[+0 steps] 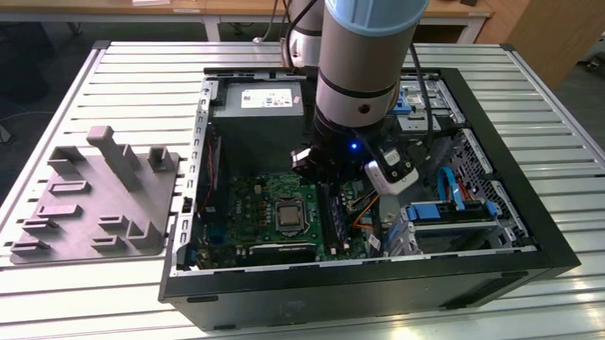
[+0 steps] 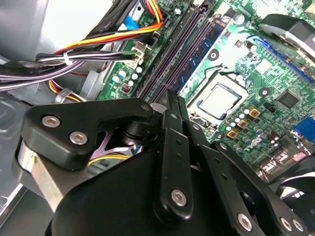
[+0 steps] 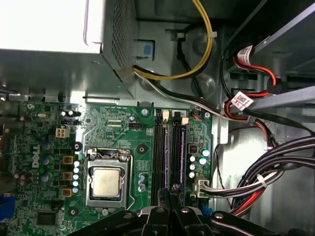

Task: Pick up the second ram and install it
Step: 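Insert the second ram into the second slot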

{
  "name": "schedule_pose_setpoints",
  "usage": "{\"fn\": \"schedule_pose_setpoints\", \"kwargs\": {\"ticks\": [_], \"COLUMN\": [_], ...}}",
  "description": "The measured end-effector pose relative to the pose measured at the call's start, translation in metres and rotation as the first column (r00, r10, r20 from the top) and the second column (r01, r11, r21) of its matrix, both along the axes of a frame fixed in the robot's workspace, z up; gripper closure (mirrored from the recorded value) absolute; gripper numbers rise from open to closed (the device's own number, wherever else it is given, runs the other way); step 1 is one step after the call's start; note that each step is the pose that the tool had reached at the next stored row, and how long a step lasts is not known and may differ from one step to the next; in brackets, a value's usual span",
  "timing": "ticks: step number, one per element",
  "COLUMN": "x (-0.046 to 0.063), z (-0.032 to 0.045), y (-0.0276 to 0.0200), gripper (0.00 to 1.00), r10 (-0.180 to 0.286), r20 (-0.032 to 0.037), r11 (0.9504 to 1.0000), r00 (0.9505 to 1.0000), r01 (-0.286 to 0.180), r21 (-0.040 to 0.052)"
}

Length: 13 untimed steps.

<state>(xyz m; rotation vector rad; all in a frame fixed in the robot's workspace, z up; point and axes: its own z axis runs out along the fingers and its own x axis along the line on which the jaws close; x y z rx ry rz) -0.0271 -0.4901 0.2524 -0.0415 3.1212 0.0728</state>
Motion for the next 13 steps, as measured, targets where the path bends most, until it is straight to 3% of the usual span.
{"fn": "schedule_pose_setpoints", "kwargs": {"ticks": [13], "x": [-0.0009], "z": [-0.0067], "y": [0.0], "gripper": [0.89], "r10": [-0.002], "r20": [0.0], "r11": [1.0], "r00": [1.0], "r01": [0.002], "r21": [-0.0001]}}
